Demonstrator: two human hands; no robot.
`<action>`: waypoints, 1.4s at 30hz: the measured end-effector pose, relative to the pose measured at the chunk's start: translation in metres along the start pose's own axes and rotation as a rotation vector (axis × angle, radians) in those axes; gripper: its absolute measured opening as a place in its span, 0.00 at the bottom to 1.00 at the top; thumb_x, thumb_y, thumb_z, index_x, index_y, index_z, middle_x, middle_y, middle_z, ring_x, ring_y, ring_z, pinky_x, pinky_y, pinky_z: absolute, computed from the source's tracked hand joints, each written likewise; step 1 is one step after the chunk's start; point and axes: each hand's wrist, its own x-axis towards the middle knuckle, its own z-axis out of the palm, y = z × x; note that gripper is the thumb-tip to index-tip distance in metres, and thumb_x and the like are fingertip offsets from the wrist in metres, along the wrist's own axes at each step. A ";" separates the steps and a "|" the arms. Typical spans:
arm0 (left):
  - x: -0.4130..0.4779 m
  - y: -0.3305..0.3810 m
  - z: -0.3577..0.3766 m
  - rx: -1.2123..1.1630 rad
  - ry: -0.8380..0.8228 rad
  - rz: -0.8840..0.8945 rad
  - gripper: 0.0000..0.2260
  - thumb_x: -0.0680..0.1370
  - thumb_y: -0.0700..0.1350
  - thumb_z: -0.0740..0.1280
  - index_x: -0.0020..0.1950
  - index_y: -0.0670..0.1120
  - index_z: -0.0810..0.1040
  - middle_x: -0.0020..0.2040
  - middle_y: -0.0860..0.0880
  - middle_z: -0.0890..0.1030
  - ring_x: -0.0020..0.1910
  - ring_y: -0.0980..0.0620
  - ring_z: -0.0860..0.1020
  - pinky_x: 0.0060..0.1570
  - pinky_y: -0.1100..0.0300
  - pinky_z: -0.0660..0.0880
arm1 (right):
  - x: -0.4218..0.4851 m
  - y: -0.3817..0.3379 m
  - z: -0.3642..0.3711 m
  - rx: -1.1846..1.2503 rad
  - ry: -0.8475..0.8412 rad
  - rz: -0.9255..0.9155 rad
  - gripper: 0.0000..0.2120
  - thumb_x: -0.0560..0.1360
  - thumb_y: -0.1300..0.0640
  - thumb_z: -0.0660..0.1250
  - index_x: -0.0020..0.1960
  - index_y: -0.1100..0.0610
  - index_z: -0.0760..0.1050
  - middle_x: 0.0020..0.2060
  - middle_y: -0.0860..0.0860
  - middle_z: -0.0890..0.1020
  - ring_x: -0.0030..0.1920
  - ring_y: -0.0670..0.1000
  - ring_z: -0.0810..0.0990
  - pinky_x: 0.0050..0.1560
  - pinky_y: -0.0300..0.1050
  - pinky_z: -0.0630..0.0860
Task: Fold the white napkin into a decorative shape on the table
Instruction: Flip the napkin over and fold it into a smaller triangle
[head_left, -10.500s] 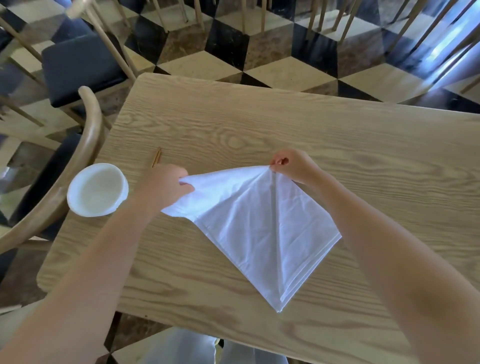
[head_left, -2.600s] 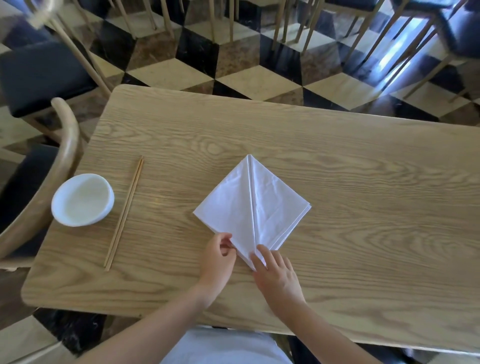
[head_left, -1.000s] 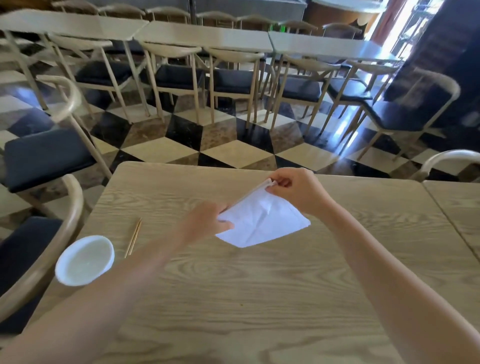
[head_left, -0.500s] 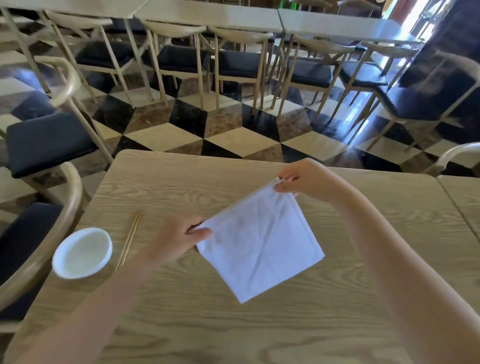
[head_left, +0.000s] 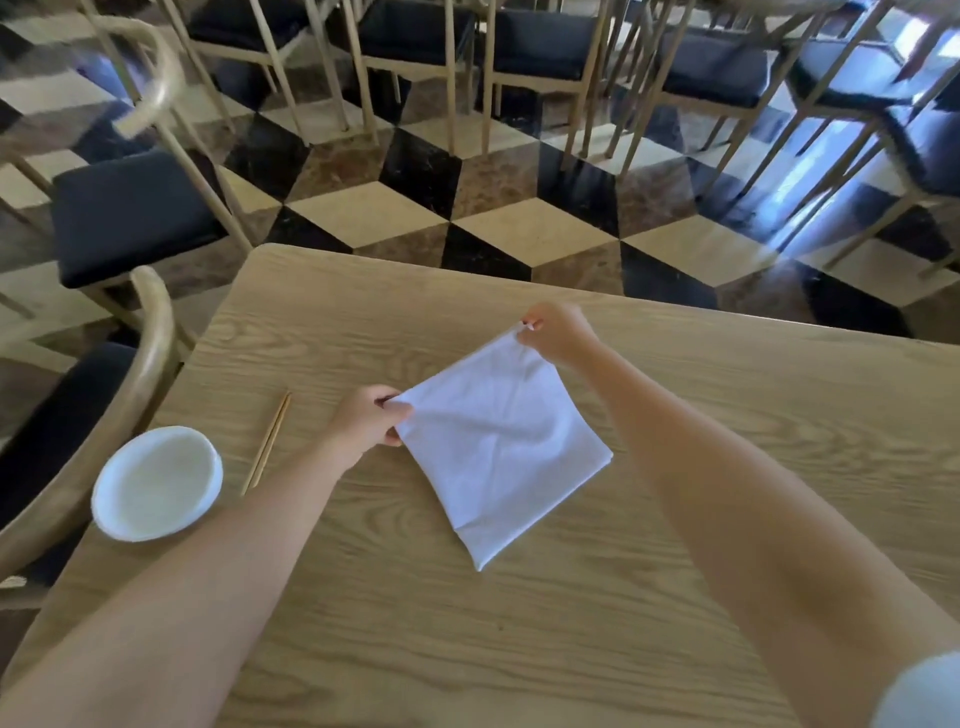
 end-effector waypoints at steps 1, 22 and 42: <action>0.004 -0.003 0.001 -0.008 0.027 0.000 0.02 0.75 0.37 0.67 0.45 0.42 0.77 0.39 0.45 0.77 0.38 0.49 0.78 0.31 0.63 0.80 | 0.007 0.002 0.007 0.057 0.019 0.012 0.14 0.76 0.61 0.61 0.56 0.70 0.75 0.53 0.65 0.80 0.51 0.64 0.78 0.45 0.52 0.74; -0.002 -0.049 0.006 0.240 0.382 0.295 0.07 0.73 0.38 0.65 0.51 0.42 0.77 0.45 0.43 0.79 0.43 0.45 0.78 0.43 0.52 0.77 | -0.132 0.084 0.142 -0.110 0.256 -0.130 0.24 0.79 0.54 0.58 0.73 0.58 0.59 0.74 0.52 0.59 0.75 0.51 0.55 0.75 0.47 0.47; -0.020 -0.051 -0.021 1.193 0.020 1.096 0.15 0.61 0.22 0.67 0.44 0.34 0.79 0.41 0.38 0.82 0.38 0.42 0.81 0.31 0.49 0.79 | -0.136 0.101 0.123 -0.114 0.435 -0.223 0.06 0.72 0.65 0.70 0.47 0.57 0.79 0.45 0.48 0.82 0.46 0.53 0.80 0.37 0.46 0.79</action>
